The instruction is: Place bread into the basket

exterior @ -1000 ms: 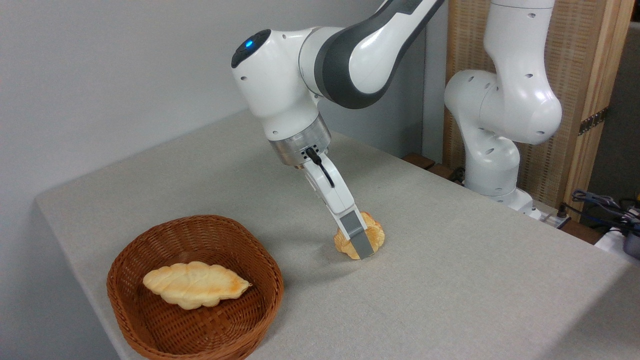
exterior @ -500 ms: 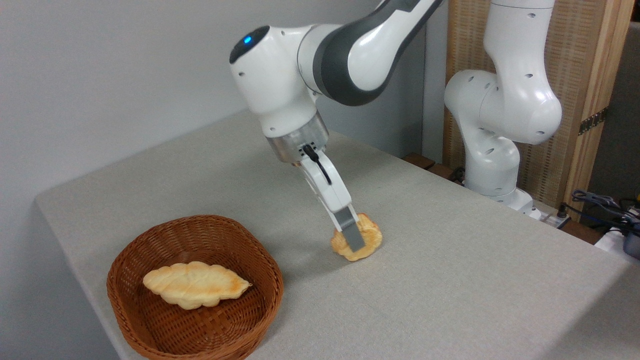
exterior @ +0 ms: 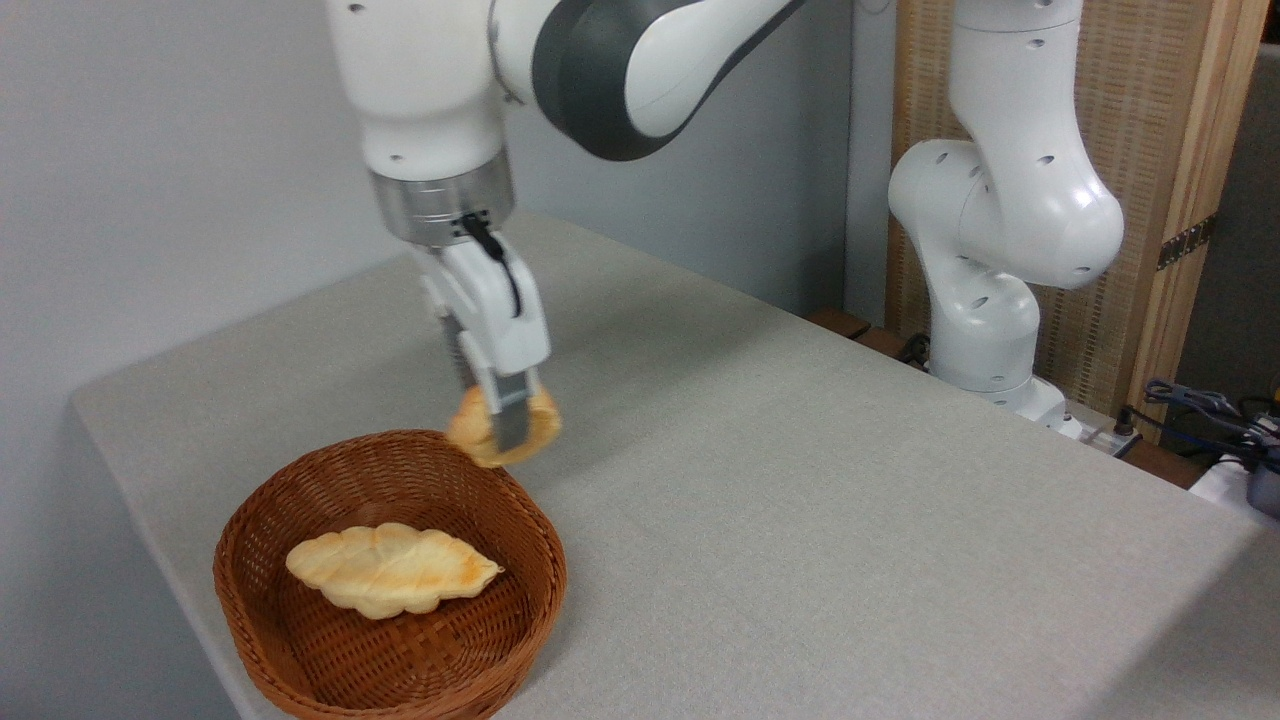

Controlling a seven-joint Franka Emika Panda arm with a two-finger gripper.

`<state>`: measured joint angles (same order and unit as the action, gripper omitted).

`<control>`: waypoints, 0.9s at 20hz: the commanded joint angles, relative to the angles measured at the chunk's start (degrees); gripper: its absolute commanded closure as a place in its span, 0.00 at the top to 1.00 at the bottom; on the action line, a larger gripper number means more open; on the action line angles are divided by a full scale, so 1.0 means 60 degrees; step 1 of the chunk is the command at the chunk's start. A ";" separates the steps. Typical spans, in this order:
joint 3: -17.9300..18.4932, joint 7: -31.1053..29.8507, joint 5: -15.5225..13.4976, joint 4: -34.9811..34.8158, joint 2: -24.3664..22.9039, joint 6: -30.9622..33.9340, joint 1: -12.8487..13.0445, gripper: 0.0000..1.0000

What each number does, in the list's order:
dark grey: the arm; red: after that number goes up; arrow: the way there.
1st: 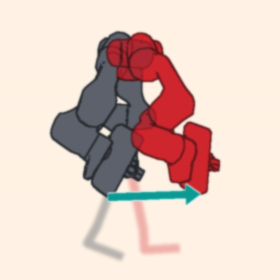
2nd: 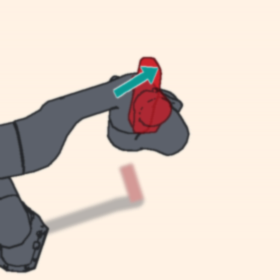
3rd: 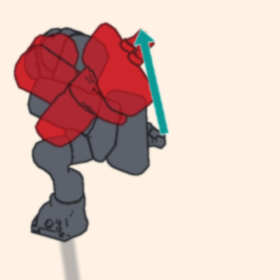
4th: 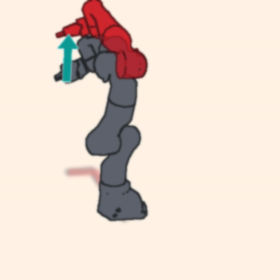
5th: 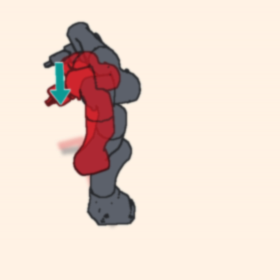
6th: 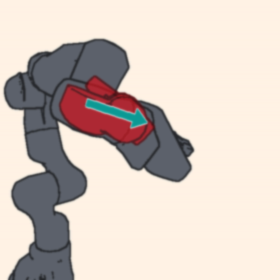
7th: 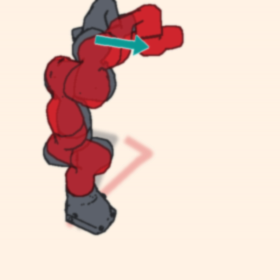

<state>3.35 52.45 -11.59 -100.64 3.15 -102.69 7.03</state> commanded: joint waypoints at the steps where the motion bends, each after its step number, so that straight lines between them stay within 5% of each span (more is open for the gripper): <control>1: 0.0072 -0.0683 -0.0894 0.1099 0.0895 -0.0649 0.0059 0.92; 4: -0.0074 -0.1431 -0.0968 0.1085 0.1099 -0.1502 0.0073 1.00; 16: -0.0090 -0.1373 -0.0837 0.1143 0.0969 -0.1270 0.0059 1.00; 18: -0.0090 -0.1403 -0.0474 0.1565 0.0910 -0.0687 0.0029 1.00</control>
<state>2.24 44.59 -16.30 -94.15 9.64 -111.22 7.23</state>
